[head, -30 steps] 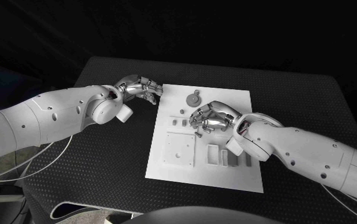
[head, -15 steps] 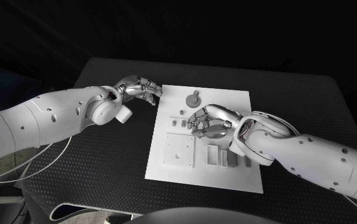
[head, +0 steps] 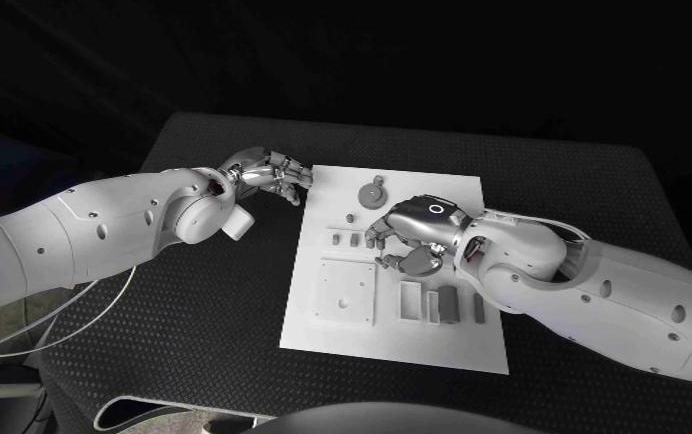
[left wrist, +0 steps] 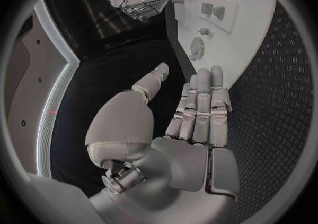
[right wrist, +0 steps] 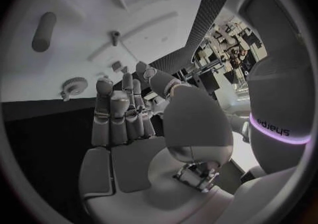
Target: Assemble the parts on the task board
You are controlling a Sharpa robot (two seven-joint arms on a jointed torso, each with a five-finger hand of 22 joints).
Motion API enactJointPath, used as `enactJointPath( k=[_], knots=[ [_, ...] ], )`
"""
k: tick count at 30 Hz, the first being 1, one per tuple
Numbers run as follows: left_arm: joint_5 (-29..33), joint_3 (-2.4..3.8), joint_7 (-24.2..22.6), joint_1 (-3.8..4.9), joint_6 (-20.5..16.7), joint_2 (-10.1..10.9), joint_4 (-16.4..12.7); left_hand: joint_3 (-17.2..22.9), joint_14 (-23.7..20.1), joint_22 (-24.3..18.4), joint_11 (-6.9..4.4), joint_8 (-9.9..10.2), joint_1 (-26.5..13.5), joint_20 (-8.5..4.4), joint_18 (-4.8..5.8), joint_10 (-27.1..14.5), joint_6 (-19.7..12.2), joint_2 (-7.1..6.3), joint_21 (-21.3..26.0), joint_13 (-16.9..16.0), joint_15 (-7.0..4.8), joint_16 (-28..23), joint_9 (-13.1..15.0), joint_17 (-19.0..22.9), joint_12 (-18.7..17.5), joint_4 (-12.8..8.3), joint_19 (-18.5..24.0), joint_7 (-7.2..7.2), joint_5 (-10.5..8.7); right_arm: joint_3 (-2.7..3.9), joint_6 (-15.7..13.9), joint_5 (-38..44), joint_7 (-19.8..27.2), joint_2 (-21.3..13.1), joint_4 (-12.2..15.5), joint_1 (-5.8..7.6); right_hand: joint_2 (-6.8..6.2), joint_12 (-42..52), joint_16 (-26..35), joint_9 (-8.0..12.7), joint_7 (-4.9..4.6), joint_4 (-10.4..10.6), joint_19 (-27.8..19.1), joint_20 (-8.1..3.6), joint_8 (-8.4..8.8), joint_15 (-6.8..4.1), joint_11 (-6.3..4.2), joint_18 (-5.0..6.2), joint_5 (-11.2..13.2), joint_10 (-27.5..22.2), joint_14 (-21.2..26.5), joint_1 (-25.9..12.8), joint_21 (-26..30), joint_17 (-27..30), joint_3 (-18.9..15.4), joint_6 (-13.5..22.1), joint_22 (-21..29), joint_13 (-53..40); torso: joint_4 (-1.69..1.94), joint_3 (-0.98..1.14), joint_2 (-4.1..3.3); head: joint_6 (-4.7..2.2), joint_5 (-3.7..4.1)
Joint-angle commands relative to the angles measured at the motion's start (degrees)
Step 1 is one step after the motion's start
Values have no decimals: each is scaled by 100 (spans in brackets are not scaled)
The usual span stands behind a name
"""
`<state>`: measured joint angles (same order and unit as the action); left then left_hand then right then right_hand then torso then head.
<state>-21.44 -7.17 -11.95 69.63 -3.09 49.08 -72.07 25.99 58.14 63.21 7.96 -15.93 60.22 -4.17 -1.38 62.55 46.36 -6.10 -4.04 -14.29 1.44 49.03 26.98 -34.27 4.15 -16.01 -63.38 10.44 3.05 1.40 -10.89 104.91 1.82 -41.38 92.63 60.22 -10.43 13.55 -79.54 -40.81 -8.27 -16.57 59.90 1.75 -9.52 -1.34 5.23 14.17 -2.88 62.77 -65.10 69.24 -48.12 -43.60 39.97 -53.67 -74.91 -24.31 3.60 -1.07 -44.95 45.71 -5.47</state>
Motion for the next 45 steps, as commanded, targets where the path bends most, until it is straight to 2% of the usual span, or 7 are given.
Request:
enactJointPath(
  k=[1, 4, 7, 11, 16, 35, 45],
  knots=[
    [-52, 3, -83, 3, -30, 1, -23, -8, 22, -7, -10, -8, 33, 9, -70, -38, 1, 16, 4, 7, 14, 8, -9, -8, -13, -30, 2, 30, -19, -57, 416, 1031, -210, 39, -62, 13, -7, -57, 54, 53, 66, -14, -73, 21, 33, 33, 11, 83, 0, 18, 51, 34, 49, 20, -10, -18, -79, 57, 4, -4, -3, 7, 0],
    [-59, 3, -83, 3, -32, -1, -24, -8, 23, -7, -10, -9, 35, 9, -70, -37, 2, 17, 4, 7, 14, 9, -8, -9, -13, -29, 1, 30, -19, -126, 455, 1140, -247, 101, -140, 31, -8, -119, 64, 98, 73, -12, -103, 46, 37, 54, 32, 83, 0, -9, 90, 44, 69, 37, -12, -24, -77, 113, 3, -6, -4, 8, 0],
    [-78, 3, -82, 3, -40, -6, -21, -8, 23, -7, -10, -10, 36, 9, -71, -37, 3, 17, 4, 7, 14, 9, -8, -9, -13, -29, 1, 30, -19, -244, 498, 1200, -253, 174, -287, 71, -1, -192, 62, 138, 74, -7, -115, 64, 36, 86, 65, 83, 0, -62, 108, 25, 82, 52, -20, -36, -76, 179, 6, 1, -6, 20, -10],
    [-81, 3, -80, 3, -41, -12, -13, -7, 24, -7, -10, -11, 37, 9, -71, -37, 4, 17, 4, 7, 14, 10, -8, -9, -12, -29, 0, 31, -19, -355, 559, 1187, -236, 239, -460, 76, 20, -217, 55, 158, 69, -2, -114, 72, 21, 96, 75, 83, 0, -55, 112, 9, 86, 60, -21, -68, -76, 215, 19, -4, -3, 33, -11],
    [-81, 3, -75, 3, -44, -11, -7, -7, 25, -6, -10, -13, 39, 10, -71, -36, 6, 18, 3, 7, 14, 10, -8, -10, -11, -27, -1, 32, -19, -439, 516, 1118, -166, 317, -653, 76, 40, -230, 48, 175, 62, 3, -109, 76, 10, 98, 77, 83, 0, -39, 111, -10, 87, 67, -24, -91, -76, 240, 16, -5, -4, 54, -33],
    [-82, 2, -66, 3, -35, -23, 6, -8, 26, -6, -10, -15, 36, 11, -72, -36, 6, 22, 2, 8, 14, 12, -9, -11, -10, -21, -4, 38, -19, -473, 47, 898, 0, 390, -619, 76, 144, -255, -17, 249, 3, -2, -4, 38, -53, 75, 53, 83, 0, 81, 23, -19, 56, 102, 3, -206, -79, 343, 8, 0, -1, 82, -43],
    [-83, 2, -56, 2, -27, -21, 15, -7, 27, -6, -10, -15, 37, 11, -72, -37, 4, 25, 2, 9, 14, 12, -10, -11, -11, -19, -5, 41, -19, -475, 117, 842, 2, 377, -529, 76, 123, -242, -32, 274, -7, -6, 37, 16, -69, 50, 28, 83, 1, 154, -16, -7, 47, 120, 1, -229, -78, 365, -1, 4, -4, 96, -58]
  ],
)
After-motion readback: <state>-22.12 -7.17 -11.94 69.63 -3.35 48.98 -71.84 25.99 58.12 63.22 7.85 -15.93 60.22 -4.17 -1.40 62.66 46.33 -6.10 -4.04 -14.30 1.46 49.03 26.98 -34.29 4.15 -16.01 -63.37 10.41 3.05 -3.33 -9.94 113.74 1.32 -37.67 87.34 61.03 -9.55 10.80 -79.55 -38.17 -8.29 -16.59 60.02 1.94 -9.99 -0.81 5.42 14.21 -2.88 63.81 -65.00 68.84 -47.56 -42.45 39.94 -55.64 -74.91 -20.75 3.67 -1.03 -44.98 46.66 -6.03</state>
